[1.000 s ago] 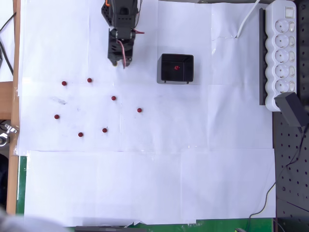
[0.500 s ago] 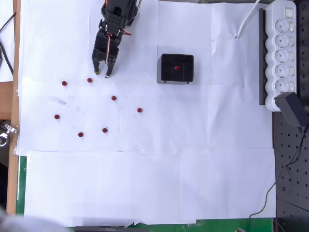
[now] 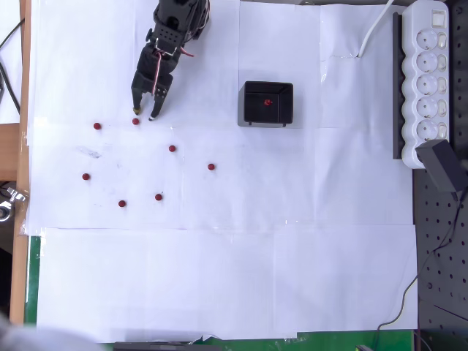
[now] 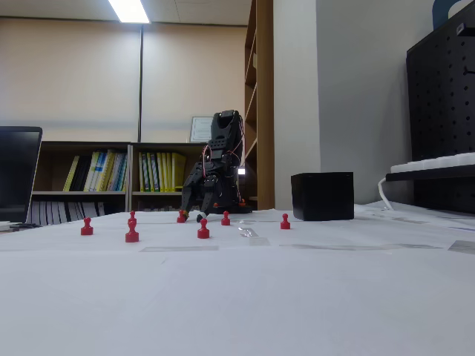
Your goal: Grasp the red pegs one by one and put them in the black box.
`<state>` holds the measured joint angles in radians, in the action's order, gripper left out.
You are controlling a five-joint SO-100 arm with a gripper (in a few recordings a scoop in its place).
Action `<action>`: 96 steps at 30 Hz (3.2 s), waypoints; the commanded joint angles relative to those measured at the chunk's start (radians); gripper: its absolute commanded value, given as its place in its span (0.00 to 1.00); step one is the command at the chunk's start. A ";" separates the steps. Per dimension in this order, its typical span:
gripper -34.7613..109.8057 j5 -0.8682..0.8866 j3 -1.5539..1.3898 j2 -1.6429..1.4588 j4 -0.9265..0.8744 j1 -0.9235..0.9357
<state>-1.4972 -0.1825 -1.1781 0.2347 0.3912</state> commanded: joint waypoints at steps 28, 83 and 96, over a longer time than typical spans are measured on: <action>0.34 -0.008 -0.169 -0.152 0.031 0.067; 0.24 -0.881 -1.695 -0.457 -1.802 -1.190; 0.32 -0.873 -1.681 -0.365 -1.844 -1.129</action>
<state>-2.3685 -1.7963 -1.6383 -1.5800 -0.7486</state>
